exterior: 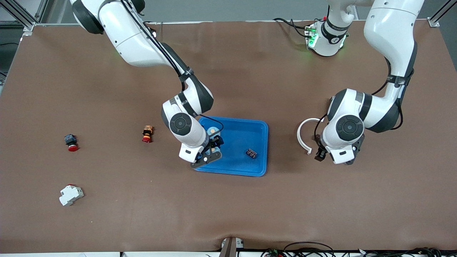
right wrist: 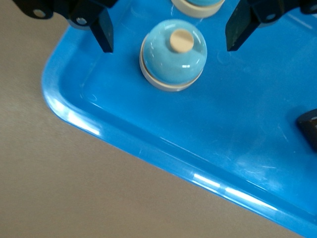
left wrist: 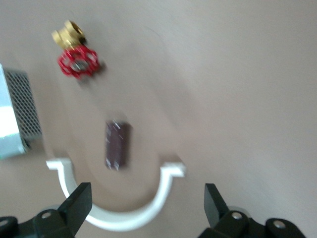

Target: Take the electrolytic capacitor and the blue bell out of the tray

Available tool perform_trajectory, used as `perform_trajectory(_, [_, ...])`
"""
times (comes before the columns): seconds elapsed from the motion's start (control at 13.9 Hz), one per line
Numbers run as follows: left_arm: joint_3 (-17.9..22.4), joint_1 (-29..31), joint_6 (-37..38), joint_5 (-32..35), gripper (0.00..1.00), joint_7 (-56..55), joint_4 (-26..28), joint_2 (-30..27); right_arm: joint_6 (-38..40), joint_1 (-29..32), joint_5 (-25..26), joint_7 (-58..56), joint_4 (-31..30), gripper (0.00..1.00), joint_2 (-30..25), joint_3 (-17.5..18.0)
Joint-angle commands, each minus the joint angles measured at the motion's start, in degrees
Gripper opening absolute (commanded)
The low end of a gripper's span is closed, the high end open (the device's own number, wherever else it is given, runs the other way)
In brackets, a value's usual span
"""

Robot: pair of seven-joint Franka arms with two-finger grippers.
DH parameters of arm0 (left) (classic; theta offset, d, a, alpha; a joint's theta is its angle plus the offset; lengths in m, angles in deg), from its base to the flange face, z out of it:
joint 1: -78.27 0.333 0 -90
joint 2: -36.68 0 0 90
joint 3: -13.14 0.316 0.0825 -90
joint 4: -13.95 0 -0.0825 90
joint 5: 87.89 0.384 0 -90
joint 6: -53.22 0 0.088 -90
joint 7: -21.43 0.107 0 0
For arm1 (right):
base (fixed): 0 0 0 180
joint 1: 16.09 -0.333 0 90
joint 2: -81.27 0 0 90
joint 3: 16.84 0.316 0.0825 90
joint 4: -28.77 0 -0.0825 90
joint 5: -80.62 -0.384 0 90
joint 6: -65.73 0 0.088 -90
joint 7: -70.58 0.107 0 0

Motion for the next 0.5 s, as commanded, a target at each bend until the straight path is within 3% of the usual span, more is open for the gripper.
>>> perform_trajectory(0.0, [-1.7,-2.3,0.9,-2.6,1.0,-3.4,-7.8,5.3,0.5,-1.0,0.7,-0.1,3.7,1.0,2.5,-0.6])
perform_trajectory(0.22, [-1.7,-7.4,-1.4,-2.7,1.0,-9.2,-14.5,10.9,0.5,-1.3,1.6,-0.1,3.7,1.0,3.3,-0.6])
perform_trajectory(0.36, [-1.7,-9.5,-7.4,-2.7,1.0,-10.0,-15.3,12.6,0.8,-1.3,2.0,-0.1,3.7,1.0,3.6,-0.6])
perform_trajectory(0.43, [-1.7,-10.6,-10.1,-2.5,0.94,-10.0,-15.3,13.4,1.0,-1.2,2.6,-0.1,3.6,1.0,3.6,-0.6])
